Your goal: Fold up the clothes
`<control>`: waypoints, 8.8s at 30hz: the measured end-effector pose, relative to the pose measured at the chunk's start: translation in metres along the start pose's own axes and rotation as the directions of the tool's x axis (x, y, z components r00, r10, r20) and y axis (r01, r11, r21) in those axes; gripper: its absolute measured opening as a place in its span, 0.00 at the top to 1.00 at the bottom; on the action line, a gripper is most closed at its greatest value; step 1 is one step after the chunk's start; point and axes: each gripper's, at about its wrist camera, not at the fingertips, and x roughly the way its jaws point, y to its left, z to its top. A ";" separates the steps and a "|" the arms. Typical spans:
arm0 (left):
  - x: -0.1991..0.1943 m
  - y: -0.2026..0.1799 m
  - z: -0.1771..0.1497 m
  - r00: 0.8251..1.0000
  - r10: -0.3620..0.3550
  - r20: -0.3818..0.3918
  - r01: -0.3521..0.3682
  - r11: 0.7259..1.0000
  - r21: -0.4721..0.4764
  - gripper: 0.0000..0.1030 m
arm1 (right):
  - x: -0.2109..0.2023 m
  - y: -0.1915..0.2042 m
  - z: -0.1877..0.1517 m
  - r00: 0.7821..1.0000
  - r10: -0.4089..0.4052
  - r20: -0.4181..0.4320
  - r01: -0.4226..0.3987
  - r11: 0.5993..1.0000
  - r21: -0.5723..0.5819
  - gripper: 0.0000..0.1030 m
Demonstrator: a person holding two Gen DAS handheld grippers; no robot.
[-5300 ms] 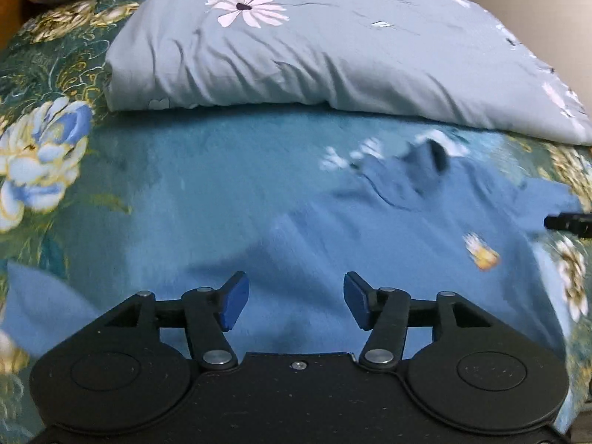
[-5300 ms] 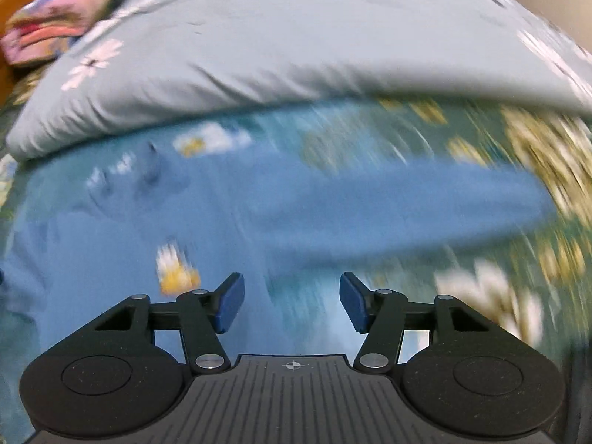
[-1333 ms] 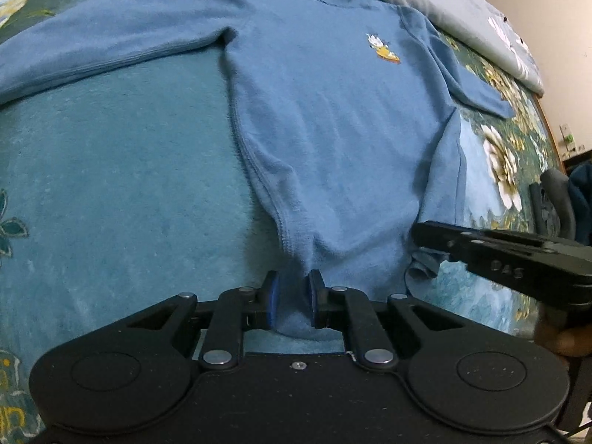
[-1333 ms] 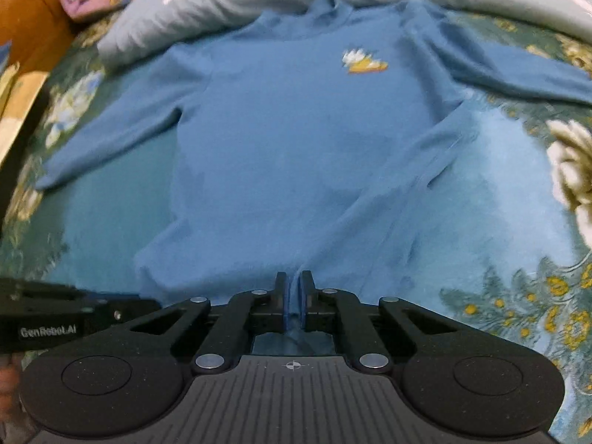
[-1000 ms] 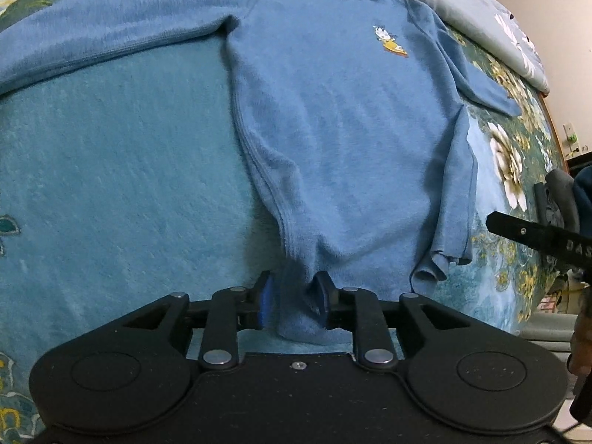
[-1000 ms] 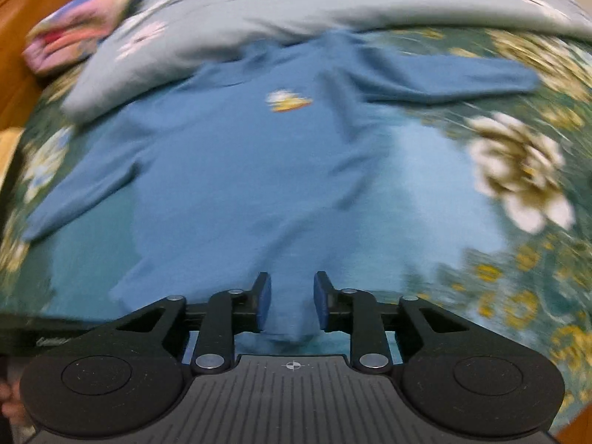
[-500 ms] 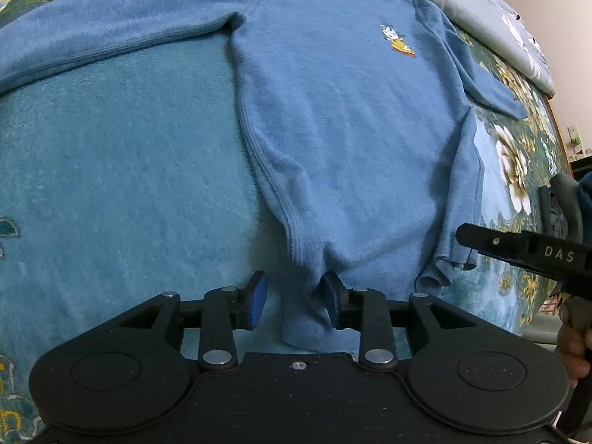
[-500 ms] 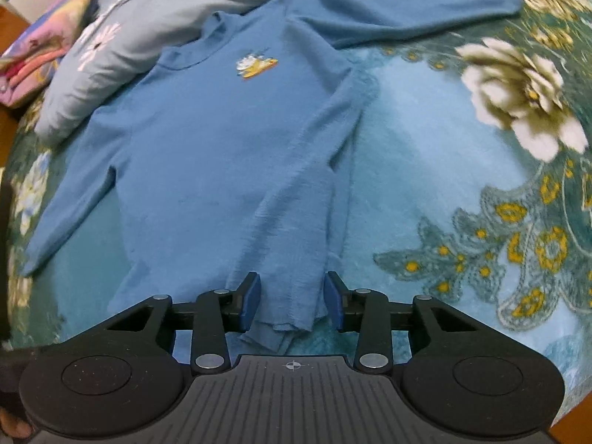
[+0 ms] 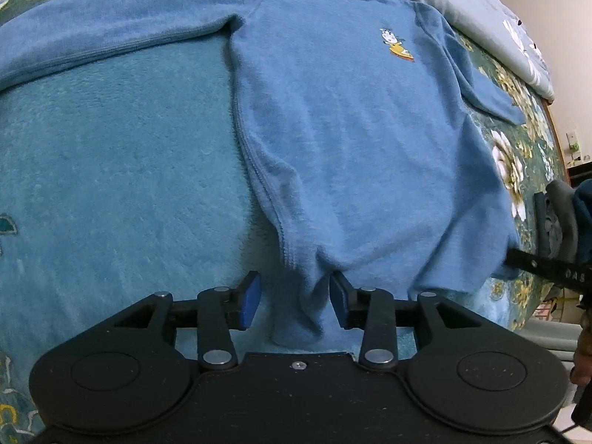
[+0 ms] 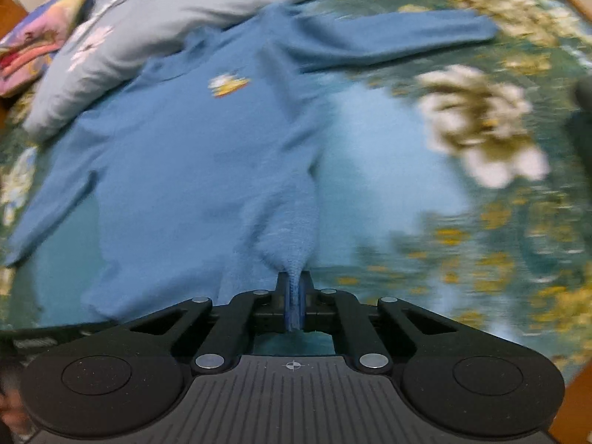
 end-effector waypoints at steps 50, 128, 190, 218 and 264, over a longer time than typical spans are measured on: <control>0.018 -0.030 -0.064 0.960 -0.056 0.274 0.120 0.967 -0.223 0.68 | 0.033 -0.037 0.064 0.995 -0.063 -0.077 0.038 0.956 -0.290 0.86; -0.165 -0.079 -0.049 0.839 0.383 0.386 -0.166 0.856 -0.490 0.28 | -0.055 -0.022 0.103 0.985 0.156 -0.068 -0.169 0.937 -0.306 0.58; -0.189 0.122 0.085 0.618 0.438 0.652 -0.011 0.835 -0.551 1.00 | -0.044 0.125 0.098 1.000 0.003 0.015 0.003 0.935 -0.354 0.00; 0.083 -0.190 0.211 0.884 0.062 0.463 -0.047 0.998 -0.044 1.00 | 0.004 -0.134 0.116 0.999 0.036 0.036 -0.034 0.998 -0.050 0.00; -0.016 0.011 0.108 0.887 0.269 0.376 -0.191 0.954 -0.232 0.43 | 0.097 0.053 0.241 0.978 0.206 0.046 -0.189 0.953 -0.237 0.98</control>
